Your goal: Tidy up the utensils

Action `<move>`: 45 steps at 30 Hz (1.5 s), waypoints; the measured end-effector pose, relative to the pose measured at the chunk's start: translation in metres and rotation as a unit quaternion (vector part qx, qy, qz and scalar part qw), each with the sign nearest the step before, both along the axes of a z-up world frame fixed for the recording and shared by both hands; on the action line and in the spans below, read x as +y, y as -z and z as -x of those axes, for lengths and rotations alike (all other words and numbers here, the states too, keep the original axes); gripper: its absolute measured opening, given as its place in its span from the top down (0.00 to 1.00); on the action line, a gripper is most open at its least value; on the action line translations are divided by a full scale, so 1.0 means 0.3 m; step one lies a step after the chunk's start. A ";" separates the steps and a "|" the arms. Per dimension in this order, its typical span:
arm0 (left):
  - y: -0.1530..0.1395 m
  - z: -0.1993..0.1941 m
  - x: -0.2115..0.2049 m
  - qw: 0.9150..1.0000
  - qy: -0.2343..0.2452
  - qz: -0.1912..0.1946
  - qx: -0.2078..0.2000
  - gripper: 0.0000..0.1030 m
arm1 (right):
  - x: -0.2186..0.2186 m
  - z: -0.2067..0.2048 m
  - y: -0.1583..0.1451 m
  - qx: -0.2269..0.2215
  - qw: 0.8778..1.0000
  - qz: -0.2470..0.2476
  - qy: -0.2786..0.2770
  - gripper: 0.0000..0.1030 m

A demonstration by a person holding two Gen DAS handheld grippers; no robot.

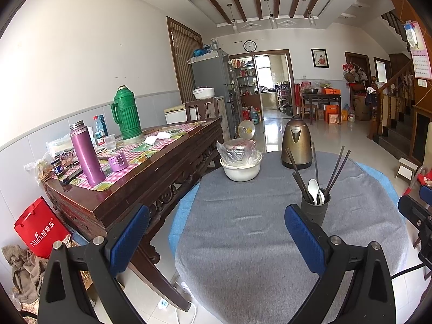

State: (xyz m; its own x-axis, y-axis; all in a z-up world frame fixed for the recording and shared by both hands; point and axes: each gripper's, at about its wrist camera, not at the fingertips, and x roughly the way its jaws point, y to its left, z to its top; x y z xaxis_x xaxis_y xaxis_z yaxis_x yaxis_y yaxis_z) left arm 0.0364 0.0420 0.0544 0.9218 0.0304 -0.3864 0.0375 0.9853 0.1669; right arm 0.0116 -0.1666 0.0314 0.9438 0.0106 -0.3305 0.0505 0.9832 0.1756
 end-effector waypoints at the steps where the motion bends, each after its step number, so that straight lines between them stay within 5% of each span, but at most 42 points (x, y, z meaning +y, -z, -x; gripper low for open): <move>1: 0.000 0.000 0.000 1.000 0.000 0.000 0.000 0.03 | 0.000 -0.002 0.000 0.000 1.000 0.000 0.000 0.26; 26: 0.023 -0.014 -0.009 1.000 0.005 0.001 0.009 0.03 | 0.004 -0.018 0.007 0.008 1.000 0.002 0.002 0.26; 45: 0.083 -0.203 -0.021 0.998 0.007 0.043 0.036 0.03 | -0.053 -0.249 0.030 0.028 0.999 0.011 0.015 0.26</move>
State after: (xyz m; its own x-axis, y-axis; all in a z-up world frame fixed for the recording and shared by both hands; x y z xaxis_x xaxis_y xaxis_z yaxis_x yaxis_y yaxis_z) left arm 0.0974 0.0358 0.0294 0.8918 -0.0178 -0.4522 0.0596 0.9951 0.0784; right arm 0.0862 -0.1823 0.0224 0.9236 -0.0255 -0.3826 0.0889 0.9848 0.1491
